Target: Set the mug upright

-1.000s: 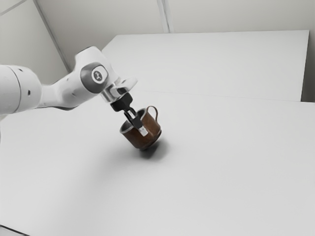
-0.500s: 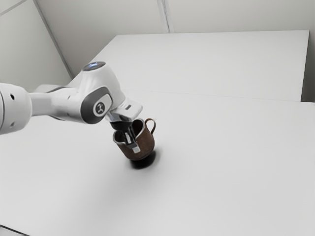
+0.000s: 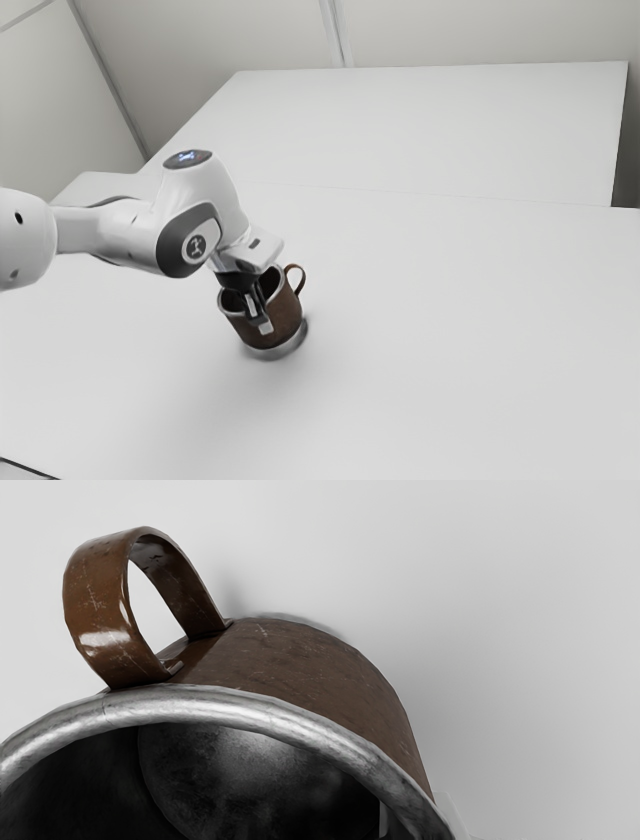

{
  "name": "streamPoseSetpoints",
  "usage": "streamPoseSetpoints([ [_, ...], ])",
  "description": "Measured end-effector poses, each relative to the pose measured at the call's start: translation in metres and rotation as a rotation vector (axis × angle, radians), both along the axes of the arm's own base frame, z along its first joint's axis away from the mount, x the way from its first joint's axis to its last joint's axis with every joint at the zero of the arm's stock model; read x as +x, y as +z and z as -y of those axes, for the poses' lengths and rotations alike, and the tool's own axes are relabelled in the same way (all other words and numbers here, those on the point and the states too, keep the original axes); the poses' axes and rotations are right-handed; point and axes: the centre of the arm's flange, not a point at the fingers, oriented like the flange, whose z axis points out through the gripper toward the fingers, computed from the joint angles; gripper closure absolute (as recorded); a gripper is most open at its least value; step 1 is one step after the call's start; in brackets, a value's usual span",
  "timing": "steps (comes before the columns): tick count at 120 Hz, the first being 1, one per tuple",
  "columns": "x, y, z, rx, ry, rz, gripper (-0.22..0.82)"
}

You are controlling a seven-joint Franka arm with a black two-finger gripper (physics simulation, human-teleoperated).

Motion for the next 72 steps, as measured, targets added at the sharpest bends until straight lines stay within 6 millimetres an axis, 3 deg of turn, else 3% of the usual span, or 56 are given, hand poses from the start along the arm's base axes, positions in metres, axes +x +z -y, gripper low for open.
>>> streamPoseSetpoints([
  [32, -0.0015, -0.0084, 0.0012, 0.004, 0.005, -0.01, 0.75],
  [56, -0.0013, -0.0082, 0.0013, 0.002, 0.002, -0.009, 0.35],
  [72, -0.0014, -0.0068, 0.0013, 0.002, 0.0, -0.006, 0.19],
])
